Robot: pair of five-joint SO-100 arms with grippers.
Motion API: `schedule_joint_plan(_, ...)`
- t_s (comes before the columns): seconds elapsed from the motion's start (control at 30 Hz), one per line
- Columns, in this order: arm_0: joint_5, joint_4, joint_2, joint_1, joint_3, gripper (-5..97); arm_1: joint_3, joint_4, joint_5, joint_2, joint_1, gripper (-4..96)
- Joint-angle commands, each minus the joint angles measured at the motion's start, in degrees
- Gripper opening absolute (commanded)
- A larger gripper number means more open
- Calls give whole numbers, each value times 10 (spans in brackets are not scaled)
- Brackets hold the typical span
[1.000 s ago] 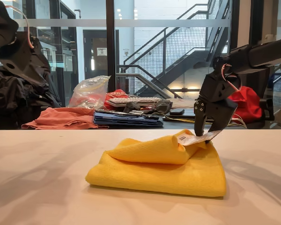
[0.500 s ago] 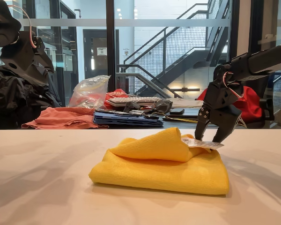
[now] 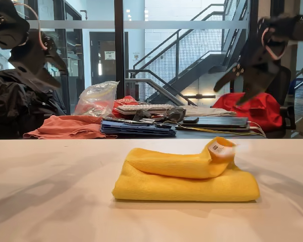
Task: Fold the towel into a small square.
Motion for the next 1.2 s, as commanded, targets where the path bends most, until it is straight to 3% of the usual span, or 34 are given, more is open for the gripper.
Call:
schedule_joint_plan(0.0,-3,4,-3,4,-25,252,-25,-4,0,4,9,136)
schedule_joint_plan(0.13,-1,32,-17,-4,-31,246,-39,-4,0,4,8,135)
schedule_joint_plan(0.3,64,187,-14,-71,-25,246,-60,-4,0,12,-26,135)
schedule_joint_plan(0.6,111,427,-24,-215,-108,169,-125,4,0,12,-103,135)
schedule_joint_plan(0.77,202,374,-108,-294,-107,152,-129,4,0,13,-105,135)
schedule_joint_plan(0.97,197,387,-178,-324,-149,128,-122,5,0,30,-105,135)
schedule_joint_plan(1.1,199,419,-164,-339,-161,0,-122,5,0,40,-105,135)
schedule_joint_plan(1.17,200,415,-160,-339,-153,-15,-122,5,0,40,-105,135)
